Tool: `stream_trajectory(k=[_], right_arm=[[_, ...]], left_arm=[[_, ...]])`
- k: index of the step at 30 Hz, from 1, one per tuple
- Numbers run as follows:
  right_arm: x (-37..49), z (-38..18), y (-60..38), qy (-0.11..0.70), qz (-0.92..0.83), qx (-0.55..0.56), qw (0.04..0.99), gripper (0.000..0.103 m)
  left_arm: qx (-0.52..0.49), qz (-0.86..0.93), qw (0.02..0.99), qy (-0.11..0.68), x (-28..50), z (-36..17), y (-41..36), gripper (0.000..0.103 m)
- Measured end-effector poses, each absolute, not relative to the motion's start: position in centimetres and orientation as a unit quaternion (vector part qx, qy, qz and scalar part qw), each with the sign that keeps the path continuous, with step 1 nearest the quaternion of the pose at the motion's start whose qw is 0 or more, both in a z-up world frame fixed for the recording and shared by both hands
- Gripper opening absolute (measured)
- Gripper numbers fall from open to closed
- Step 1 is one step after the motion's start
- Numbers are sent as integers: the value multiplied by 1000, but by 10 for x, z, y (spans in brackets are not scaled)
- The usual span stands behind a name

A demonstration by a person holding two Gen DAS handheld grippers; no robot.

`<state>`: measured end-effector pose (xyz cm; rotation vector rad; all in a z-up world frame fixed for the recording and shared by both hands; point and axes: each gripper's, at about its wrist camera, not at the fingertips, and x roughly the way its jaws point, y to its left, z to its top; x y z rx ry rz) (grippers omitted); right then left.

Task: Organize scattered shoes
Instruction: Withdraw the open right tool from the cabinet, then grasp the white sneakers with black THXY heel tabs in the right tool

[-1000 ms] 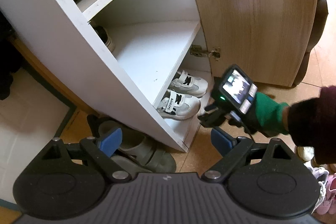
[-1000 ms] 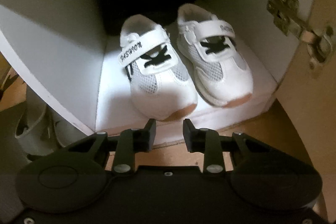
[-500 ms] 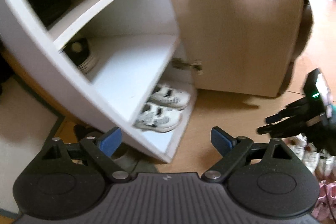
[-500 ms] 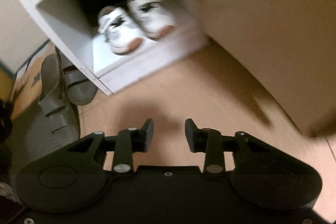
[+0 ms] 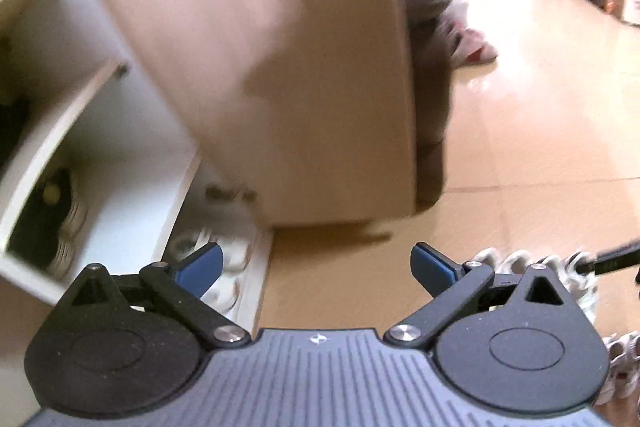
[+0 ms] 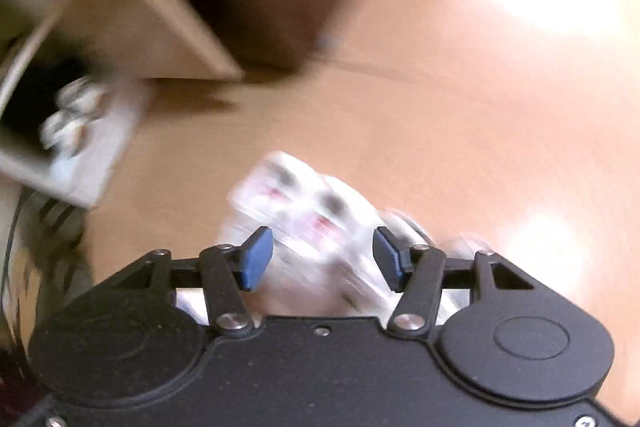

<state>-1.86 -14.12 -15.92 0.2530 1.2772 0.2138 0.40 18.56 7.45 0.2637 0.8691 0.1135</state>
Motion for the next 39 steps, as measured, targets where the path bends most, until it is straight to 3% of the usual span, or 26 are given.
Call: stream_trajectory(k=[9, 23, 27, 35, 37, 39], right_arm=[[-28, -195, -167, 598, 47, 151, 785, 58], [13, -261, -127, 619, 5, 109, 778, 57], [12, -270, -142, 610, -35, 144, 779, 39], [16, -282, -119, 615, -10, 127, 778, 34], [14, -283, -125, 609, -14, 135, 781, 18], [11, -279, -131, 604, -12, 141, 784, 16]], left_arm=[[160, 2, 906, 393, -6, 94, 138, 101], [185, 18, 888, 421, 36, 70, 157, 101], [187, 14, 887, 422, 43, 68, 154, 101], [186, 12, 883, 431, 45, 63, 151, 101], [183, 19, 880, 438, 43, 58, 155, 101], [179, 23, 877, 444, 41, 53, 158, 101]])
